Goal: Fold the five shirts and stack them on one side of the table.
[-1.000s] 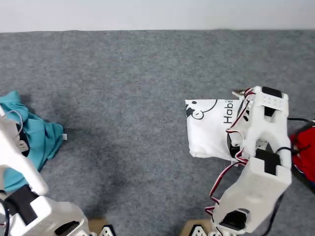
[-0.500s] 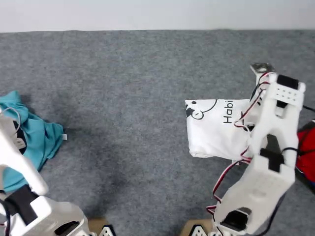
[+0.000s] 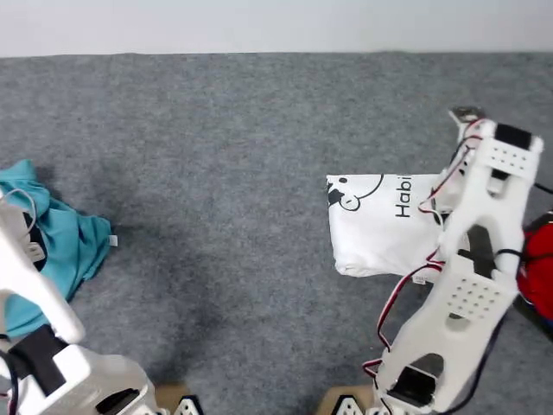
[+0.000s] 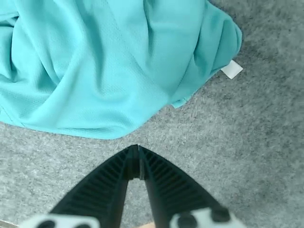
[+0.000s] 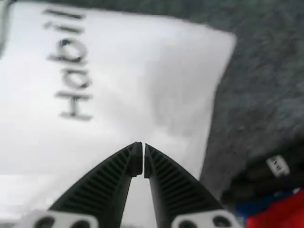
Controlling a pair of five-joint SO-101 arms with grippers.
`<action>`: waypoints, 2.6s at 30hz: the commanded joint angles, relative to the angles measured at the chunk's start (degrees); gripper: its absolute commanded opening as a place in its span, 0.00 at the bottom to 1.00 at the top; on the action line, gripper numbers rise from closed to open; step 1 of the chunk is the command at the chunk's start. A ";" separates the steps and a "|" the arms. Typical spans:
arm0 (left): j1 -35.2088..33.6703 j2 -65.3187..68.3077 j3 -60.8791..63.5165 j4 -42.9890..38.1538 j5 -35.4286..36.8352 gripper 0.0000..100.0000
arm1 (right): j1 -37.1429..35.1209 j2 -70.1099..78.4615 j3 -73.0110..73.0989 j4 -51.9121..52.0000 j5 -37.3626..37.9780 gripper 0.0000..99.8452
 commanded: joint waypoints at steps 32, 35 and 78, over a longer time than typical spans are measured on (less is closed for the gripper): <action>0.09 -2.81 -2.42 1.58 0.00 0.00 | -22.73 -10.59 28.22 -5.93 -7.82 0.01; 0.09 -2.81 -2.42 1.58 0.00 0.00 | -22.46 -16.57 25.58 -2.15 -7.74 0.01; 0.26 -2.55 -2.42 1.23 -4.84 0.00 | -3.74 1.54 14.15 -16.13 -13.36 0.02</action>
